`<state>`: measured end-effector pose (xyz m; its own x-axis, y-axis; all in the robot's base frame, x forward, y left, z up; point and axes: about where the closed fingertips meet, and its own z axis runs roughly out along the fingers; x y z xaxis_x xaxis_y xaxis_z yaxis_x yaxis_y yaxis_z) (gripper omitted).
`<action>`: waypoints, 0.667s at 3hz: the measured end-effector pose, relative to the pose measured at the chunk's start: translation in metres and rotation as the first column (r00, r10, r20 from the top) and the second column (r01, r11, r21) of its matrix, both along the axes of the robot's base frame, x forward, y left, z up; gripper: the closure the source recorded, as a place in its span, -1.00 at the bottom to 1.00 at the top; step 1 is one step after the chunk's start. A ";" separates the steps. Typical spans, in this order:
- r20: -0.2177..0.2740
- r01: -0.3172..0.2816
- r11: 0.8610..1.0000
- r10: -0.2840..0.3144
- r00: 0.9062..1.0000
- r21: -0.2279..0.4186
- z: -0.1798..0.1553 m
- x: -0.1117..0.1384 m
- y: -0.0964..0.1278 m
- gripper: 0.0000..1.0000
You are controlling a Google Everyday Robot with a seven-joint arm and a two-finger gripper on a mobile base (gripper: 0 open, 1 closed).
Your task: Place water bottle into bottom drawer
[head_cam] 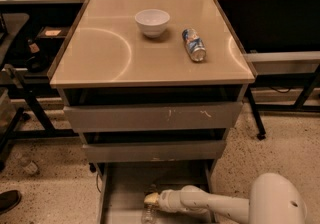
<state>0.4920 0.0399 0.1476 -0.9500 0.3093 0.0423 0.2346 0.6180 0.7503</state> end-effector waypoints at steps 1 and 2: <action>0.000 0.000 1.000 0.000 1.000 0.000 0.000 0.000 0.000 0.18; 0.000 0.000 1.000 0.000 1.000 0.000 0.000 0.000 0.000 -0.30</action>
Offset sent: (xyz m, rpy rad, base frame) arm 0.0000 0.0000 0.0000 0.0000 0.0000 0.0000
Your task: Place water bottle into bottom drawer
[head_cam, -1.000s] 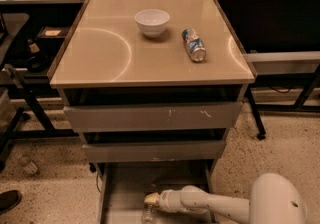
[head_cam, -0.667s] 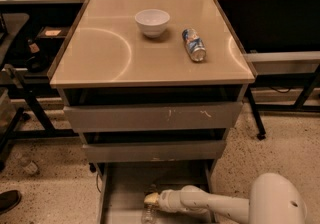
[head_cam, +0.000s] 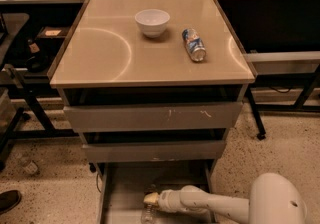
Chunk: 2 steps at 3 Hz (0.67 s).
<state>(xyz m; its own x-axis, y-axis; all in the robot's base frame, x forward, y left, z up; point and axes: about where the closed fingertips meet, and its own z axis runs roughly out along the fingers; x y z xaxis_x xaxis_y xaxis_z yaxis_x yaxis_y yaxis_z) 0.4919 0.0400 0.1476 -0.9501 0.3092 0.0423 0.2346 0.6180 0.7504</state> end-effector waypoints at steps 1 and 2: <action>0.000 0.000 1.000 0.000 1.000 0.000 0.000 0.000 0.000 -0.77; 0.000 0.000 1.000 0.000 1.000 0.000 0.000 0.000 0.000 -1.00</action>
Offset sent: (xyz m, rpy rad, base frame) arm 0.0000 0.0000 0.0000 0.0000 0.0000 0.0000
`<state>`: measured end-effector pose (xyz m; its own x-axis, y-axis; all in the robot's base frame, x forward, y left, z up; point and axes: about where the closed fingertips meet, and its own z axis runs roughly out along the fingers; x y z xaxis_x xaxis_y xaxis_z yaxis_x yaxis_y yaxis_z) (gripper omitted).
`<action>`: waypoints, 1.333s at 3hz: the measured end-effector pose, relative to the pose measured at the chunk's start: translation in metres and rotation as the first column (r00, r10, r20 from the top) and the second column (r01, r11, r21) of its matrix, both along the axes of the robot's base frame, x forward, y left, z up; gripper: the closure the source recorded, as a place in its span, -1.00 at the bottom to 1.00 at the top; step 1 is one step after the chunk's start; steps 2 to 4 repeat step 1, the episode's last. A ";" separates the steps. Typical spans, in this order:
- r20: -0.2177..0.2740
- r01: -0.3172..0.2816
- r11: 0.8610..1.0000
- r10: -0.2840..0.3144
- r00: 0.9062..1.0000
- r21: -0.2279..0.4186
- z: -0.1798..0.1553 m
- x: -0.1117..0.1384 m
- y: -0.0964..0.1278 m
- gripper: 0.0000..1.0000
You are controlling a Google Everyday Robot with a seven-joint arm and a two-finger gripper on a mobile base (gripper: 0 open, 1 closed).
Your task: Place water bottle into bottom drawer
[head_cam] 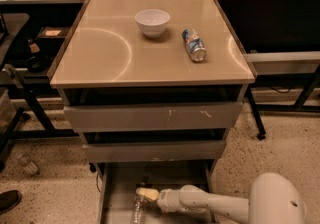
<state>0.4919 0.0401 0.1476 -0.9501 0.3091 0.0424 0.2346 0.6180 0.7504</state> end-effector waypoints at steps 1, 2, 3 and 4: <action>0.000 0.000 1.000 0.000 1.000 0.000 0.000 0.000 0.000 -1.00; 0.000 0.000 1.000 0.000 1.000 0.000 0.000 0.000 0.000 -1.00; 0.000 0.000 1.000 0.000 1.000 0.000 0.000 0.000 0.000 -1.00; 0.000 0.000 1.000 0.000 1.000 0.000 0.000 0.000 0.000 -1.00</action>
Offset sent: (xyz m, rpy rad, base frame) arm 0.0000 0.0000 0.0000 0.0000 0.0000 0.0000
